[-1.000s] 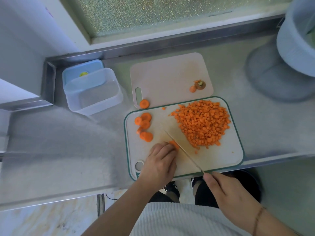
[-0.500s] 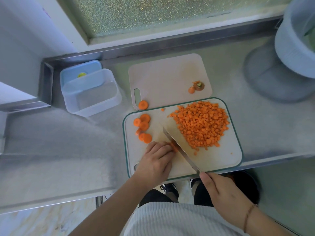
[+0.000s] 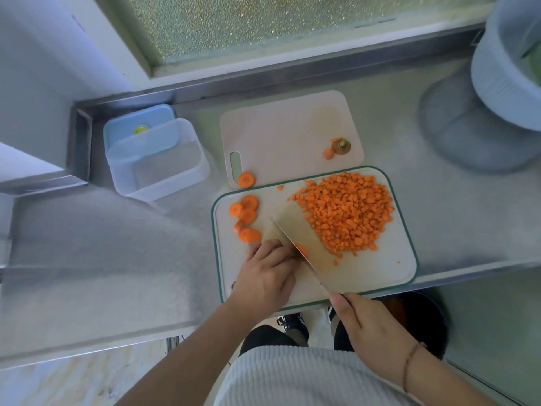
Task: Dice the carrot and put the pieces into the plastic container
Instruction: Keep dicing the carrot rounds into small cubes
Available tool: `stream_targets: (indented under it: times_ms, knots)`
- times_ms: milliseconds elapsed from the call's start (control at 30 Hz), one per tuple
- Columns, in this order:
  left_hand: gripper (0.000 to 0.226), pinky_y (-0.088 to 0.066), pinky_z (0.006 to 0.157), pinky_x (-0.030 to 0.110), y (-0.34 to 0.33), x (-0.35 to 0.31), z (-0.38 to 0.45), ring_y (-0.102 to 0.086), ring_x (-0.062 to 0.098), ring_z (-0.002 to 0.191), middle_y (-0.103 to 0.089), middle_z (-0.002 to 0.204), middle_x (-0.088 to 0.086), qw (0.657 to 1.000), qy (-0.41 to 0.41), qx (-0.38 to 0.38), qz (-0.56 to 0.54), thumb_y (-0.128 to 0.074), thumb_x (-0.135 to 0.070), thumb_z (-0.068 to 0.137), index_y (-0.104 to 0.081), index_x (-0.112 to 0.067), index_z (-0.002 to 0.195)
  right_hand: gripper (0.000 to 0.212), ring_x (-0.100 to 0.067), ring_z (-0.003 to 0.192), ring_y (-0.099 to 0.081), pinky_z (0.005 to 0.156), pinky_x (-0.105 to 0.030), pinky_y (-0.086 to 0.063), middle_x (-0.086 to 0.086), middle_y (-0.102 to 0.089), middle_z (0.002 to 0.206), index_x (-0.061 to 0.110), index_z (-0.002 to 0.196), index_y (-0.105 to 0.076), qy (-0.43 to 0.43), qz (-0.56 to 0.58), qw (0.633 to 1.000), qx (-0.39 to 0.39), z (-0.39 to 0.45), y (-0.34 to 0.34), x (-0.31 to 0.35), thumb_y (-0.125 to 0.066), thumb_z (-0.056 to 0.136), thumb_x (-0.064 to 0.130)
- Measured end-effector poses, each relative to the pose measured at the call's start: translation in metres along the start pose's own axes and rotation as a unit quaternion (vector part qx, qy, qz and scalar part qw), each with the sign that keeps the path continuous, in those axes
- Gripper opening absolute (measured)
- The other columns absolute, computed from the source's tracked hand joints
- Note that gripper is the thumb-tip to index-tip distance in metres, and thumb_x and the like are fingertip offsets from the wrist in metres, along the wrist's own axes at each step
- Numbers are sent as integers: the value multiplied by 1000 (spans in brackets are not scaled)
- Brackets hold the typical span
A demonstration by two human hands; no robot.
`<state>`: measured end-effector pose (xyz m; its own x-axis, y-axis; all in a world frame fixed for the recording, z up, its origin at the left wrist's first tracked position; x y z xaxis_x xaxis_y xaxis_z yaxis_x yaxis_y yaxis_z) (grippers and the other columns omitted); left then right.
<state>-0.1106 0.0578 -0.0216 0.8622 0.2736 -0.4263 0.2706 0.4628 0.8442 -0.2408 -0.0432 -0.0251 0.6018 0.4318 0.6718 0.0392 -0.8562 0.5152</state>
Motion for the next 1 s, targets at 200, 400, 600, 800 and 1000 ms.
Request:
stream_targets:
  times_ms: [200,400,600,800,1000]
  knots:
    - [17,-52,81,40,7,10,28,-62,30,96,-69,107,8,991,-112,58,-44,-67,-3,87,-74,-7,101,34,-3,52,-47,57,-19,-36,15,-54,53,50,64,-57,-15,121,992,-38,-26,38,4,-34,89,51]
    - [18,-52,80,39,-13,8,40,-64,33,92,-69,105,13,966,-204,139,-77,-59,-5,93,-74,-2,101,38,-1,47,-45,53,-16,-31,13,-49,47,48,58,-57,-38,133,989,-57,-23,51,-9,-33,87,49]
    - [15,-52,70,37,-12,14,32,-62,31,81,-68,99,13,983,-148,83,-74,-62,-7,95,-76,-5,97,40,-2,46,-42,54,-17,-31,12,-47,46,36,57,-57,-39,147,988,-17,-21,38,-8,-33,87,48]
    - [9,-51,67,40,-16,16,23,-59,29,80,-69,100,7,998,-44,16,-33,-75,-9,88,-75,-12,97,38,-2,47,-43,57,-21,-33,13,-48,47,25,60,-44,-45,136,989,-22,-17,37,-8,-34,88,48]
    - [19,-48,74,38,-17,18,20,-58,26,83,-67,98,4,996,-64,43,-47,-59,-18,98,-75,-14,106,40,-4,46,-39,55,-21,-34,9,-44,47,23,61,-44,-40,119,992,-18,-17,37,-13,-33,88,51]
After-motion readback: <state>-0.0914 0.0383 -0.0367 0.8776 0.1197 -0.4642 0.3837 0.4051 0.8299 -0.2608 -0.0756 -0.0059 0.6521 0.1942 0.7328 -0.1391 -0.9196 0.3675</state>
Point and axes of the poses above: each hand's wrist, its own z-axis towards the middle knuckle, its own y-axis out of the back of the hand, x = y × z, the point moved 9 cm from there along z, towards the middle knuckle
